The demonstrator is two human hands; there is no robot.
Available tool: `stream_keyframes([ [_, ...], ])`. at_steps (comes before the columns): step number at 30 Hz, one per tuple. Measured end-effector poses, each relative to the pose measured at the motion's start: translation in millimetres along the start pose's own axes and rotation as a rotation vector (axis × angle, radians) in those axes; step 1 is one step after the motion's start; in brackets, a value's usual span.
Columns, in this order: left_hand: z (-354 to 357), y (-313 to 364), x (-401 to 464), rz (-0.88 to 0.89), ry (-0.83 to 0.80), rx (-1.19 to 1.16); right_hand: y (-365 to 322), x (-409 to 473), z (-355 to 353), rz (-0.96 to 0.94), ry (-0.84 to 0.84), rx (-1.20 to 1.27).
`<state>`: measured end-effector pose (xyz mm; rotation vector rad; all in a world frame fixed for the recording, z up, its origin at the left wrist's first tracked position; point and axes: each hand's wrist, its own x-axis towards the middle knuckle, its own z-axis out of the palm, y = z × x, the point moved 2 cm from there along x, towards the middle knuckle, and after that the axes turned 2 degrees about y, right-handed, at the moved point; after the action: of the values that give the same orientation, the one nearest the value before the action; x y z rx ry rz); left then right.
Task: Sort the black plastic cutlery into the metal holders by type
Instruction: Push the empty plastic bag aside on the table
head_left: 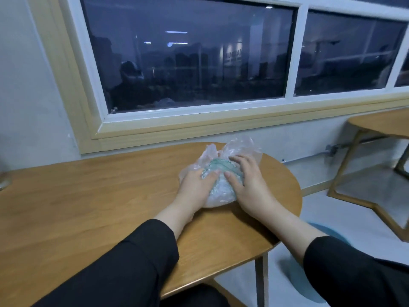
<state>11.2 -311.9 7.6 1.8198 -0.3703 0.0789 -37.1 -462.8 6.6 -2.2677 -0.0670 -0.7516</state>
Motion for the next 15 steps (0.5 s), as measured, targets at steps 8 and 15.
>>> stream_keyframes([
  [8,171.8,82.9,7.0,-0.022,0.034,-0.550,61.7,-36.2,-130.2,0.208,0.145,0.397],
  [15,324.6,87.8,6.2,0.075,-0.084,-0.033,167.7,-50.7,-220.8,0.250,0.304,0.327],
])
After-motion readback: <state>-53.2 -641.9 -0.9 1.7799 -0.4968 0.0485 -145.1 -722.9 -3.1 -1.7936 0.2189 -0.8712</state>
